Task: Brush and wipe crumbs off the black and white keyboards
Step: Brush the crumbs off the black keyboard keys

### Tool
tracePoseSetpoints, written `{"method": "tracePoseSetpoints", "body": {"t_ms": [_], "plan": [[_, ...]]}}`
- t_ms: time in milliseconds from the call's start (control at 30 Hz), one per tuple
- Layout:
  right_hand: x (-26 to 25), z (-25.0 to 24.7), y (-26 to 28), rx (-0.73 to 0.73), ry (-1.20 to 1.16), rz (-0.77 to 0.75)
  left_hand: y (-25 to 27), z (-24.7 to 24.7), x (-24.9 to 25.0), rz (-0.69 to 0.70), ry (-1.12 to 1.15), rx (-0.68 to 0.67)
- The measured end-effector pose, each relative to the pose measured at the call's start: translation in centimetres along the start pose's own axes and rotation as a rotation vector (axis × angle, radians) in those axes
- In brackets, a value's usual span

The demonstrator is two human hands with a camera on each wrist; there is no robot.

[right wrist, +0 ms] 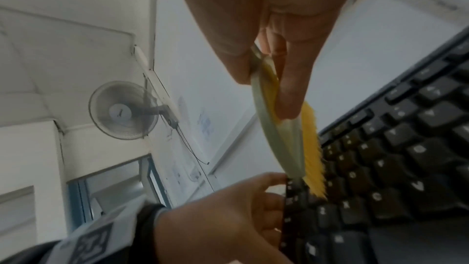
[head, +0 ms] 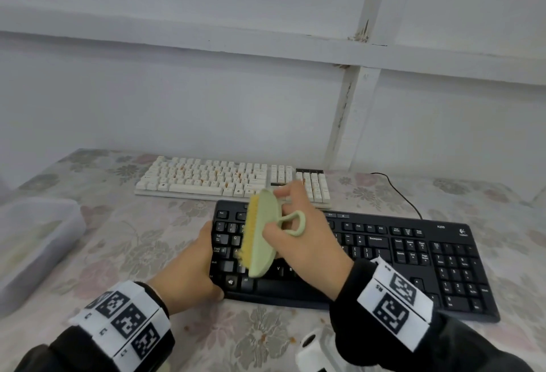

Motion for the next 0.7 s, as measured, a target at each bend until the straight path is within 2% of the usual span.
{"method": "tracePoseSetpoints", "body": {"t_ms": [100, 167, 233, 333, 400, 533, 600, 700], "plan": [[0.3, 1.3, 0.8, -0.174, 0.027, 0.036, 0.0, -0.1, 0.1, 0.011, 0.008, 0.003], [0.2, 1.4, 0.7, -0.219, -0.021, 0.080, -0.1, -0.2, 0.0, 0.018, 0.002, 0.009], [-0.1, 0.9, 0.2, -0.131, -0.079, 0.080, -0.1, -0.2, -0.2, 0.014, -0.011, 0.015], [-0.3, 0.9, -0.3, 0.017, -0.007, 0.011, -0.1, -0.2, -0.3, 0.005, -0.004, 0.013], [-0.1, 1.9, 0.2, -0.015, 0.018, -0.006, -0.1, -0.2, 0.0, 0.025, -0.006, 0.019], [-0.1, 3.2, 0.9, -0.220, 0.019, 0.049, 0.1, -0.2, 0.3, 0.062, 0.026, 0.034], [-0.3, 2.4, 0.3, -0.190, -0.012, 0.083, -0.1, -0.2, 0.0, 0.056, 0.000, 0.048], [-0.8, 1.0, -0.7, -0.035, 0.001, 0.026, -0.3, -0.1, -0.2, 0.030, -0.023, 0.034]]}}
Point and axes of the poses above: each hand's wrist, its own y-axis away from the middle knuckle, its own z-axis out of the palm, x = y × z, the point moved 6 cm from there along -y, towards the middle knuckle, and after that the axes turned 9 degrees about -z, right-handed, at the moved point
